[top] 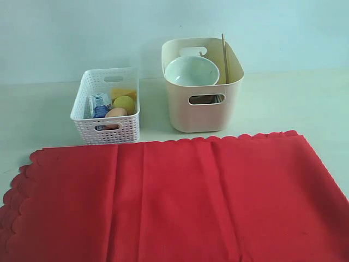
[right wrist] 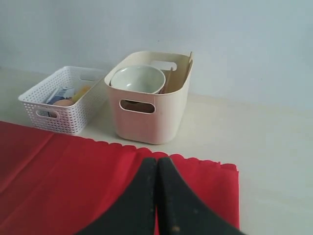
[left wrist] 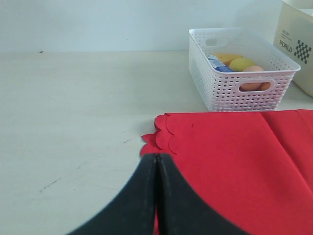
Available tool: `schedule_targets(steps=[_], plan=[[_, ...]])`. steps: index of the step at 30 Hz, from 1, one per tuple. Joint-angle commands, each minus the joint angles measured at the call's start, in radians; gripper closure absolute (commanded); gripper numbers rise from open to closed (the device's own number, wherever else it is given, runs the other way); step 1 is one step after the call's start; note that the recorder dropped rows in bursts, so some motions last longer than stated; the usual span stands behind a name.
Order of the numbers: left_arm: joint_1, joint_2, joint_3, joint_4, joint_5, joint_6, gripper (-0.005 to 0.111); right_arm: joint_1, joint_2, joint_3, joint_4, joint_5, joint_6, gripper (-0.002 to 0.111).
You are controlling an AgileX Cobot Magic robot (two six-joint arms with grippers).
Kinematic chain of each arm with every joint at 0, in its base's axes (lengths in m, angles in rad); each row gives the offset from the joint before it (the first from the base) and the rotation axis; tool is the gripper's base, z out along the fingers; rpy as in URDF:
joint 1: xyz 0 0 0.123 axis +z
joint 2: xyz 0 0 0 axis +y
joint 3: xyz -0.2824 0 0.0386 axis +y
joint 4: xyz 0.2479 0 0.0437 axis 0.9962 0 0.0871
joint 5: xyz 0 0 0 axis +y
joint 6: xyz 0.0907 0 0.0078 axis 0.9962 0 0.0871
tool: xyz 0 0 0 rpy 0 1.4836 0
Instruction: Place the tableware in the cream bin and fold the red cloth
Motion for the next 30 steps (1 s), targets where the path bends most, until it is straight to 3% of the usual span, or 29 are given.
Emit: schedule_targets(steps=[1, 7, 13, 30], plan=[[-0.005, -0.006, 0.004, -0.003, -0.01, -0.001, 0.107, 0.0, -0.009, 0.008, 0.004, -0.019, 0.006, 0.108], [-0.005, -0.006, -0.003, -0.003, 0.01, -0.001, 0.107, 0.0, -0.009, 0.008, 0.004, -0.019, 0.006, 0.108], [-0.005, 0.043, -0.089, -0.003, 0.014, -0.001, 0.107, 0.0, -0.009, 0.008, 0.004, -0.019, 0.006, 0.108], [-0.005, 0.552, -0.481, -0.003, 0.013, -0.001, 0.107, 0.0, -0.009, 0.008, 0.004, -0.019, 0.006, 0.108]])
